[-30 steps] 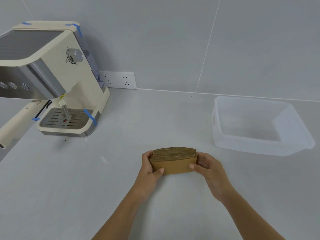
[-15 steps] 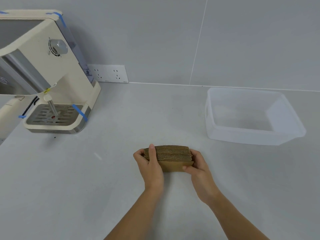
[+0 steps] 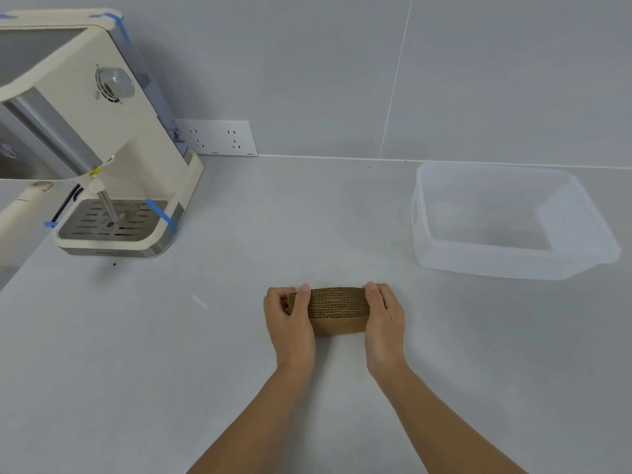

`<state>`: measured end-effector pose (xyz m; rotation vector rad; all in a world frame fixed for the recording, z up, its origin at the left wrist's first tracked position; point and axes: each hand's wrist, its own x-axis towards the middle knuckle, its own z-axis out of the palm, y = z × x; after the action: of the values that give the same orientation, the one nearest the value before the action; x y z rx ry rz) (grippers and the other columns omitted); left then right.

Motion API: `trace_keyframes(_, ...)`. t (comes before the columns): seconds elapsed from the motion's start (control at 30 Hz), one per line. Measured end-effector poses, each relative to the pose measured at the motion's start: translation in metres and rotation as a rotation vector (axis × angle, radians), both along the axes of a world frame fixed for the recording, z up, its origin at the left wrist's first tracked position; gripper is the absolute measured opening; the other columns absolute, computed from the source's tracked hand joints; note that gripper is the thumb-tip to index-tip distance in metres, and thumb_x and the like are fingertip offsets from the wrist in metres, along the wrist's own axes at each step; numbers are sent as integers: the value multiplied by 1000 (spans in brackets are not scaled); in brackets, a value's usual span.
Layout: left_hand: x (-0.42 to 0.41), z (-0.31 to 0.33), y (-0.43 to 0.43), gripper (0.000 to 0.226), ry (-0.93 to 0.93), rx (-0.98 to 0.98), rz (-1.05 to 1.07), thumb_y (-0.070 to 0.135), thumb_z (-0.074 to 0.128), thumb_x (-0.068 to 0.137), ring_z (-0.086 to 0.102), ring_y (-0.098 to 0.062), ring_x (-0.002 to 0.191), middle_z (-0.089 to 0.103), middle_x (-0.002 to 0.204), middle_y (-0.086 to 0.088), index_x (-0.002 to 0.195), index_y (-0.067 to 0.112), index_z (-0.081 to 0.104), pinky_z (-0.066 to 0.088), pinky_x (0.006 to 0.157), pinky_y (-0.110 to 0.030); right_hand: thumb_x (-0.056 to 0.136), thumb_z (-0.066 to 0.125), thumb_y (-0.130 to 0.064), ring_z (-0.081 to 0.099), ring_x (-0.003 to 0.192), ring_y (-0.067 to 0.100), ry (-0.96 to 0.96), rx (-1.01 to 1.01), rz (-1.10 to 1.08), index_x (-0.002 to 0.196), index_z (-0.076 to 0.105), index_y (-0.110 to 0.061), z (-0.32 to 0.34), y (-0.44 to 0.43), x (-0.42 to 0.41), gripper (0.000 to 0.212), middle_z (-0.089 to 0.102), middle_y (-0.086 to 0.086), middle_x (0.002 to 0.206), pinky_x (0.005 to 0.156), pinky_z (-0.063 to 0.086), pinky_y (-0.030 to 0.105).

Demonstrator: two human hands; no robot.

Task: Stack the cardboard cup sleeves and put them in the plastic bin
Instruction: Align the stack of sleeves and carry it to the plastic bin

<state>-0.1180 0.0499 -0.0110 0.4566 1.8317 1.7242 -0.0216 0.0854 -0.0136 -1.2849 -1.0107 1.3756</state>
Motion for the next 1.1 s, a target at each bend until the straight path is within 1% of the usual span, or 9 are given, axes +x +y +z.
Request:
trace_keyframes(0.13, 1, 2, -3, 14, -52, 58, -112, 19, 51, 92, 59, 0, 86, 66, 94, 6, 85, 23, 63, 43, 67, -6, 92, 44, -14, 53, 68, -4, -25, 33, -39, 75, 62, -18, 1, -1, -3, 25, 60, -8, 76, 58, 39, 3)
trace_keyframes(0.23, 0, 10, 0, 20, -151, 49, -106, 32, 46, 94, 58, 0, 89, 67, 99, 11, 92, 34, 65, 44, 70, -15, 90, 52, -19, 54, 65, -5, 23, 13, -53, 73, 65, -17, 15, 3, -9, 22, 61, -15, 67, 56, 39, 2)
trace_keyframes(0.3, -4, 18, 2, 26, -156, 81, -93, 35, 42, 95, 56, 2, 85, 65, 92, 20, 87, 37, 67, 45, 67, -15, 89, 54, -20, 53, 61, -8, 24, 67, -37, 69, 65, -19, 26, 6, -11, 22, 62, -18, 62, 56, 39, 2)
trace_keyframes(0.37, -5, 28, 4, 32, -83, 144, -98, 33, 42, 95, 55, 10, 71, 64, 76, 26, 77, 36, 67, 43, 56, -7, 88, 54, -20, 54, 63, -7, 32, 151, -17, 66, 64, -25, 37, 8, -10, 24, 63, -20, 63, 56, 39, 3)
trace_keyframes(0.5, -4, 29, 2, 27, 2, 207, -128, 29, 46, 91, 56, 4, 69, 63, 69, 20, 70, 28, 64, 42, 57, -7, 86, 52, -23, 55, 67, -3, 47, 231, -3, 70, 63, -25, 37, 7, -4, 20, 62, -18, 67, 61, 42, 6)
trace_keyframes(0.6, 0, 7, -8, 28, -25, 163, -136, 20, 47, 95, 56, -2, 72, 63, 70, 16, 72, 22, 64, 42, 61, -8, 91, 49, -15, 49, 61, -1, -8, 144, 5, 67, 57, -18, 14, -3, 3, 26, 55, -15, 61, 59, 40, 11)
trace_keyframes(0.73, 3, 1, -8, 27, -43, 97, -151, 18, 45, 95, 56, 3, 67, 63, 68, 16, 74, 17, 63, 42, 59, -7, 91, 49, -13, 41, 54, 1, 0, 45, -52, 60, 49, -16, 5, -5, 1, 31, 45, -14, 55, 52, 35, 12)
trace_keyframes(0.9, -2, 18, -2, 27, -6, 161, -158, 23, 46, 91, 57, 4, 66, 63, 66, 19, 69, 26, 61, 44, 57, -9, 85, 52, -20, 49, 57, -2, 66, 122, -66, 61, 57, -20, 17, 1, -3, 24, 55, -16, 57, 53, 39, 7)
trace_keyframes(1.1, -1, -1, -10, 28, 32, 67, -227, 17, 41, 97, 51, -3, 67, 57, 71, 7, 74, 14, 56, 40, 60, -10, 92, 48, -15, 44, 58, 3, -33, 110, -42, 64, 53, -14, -3, -6, 3, 28, 50, -9, 61, 54, 37, 10)
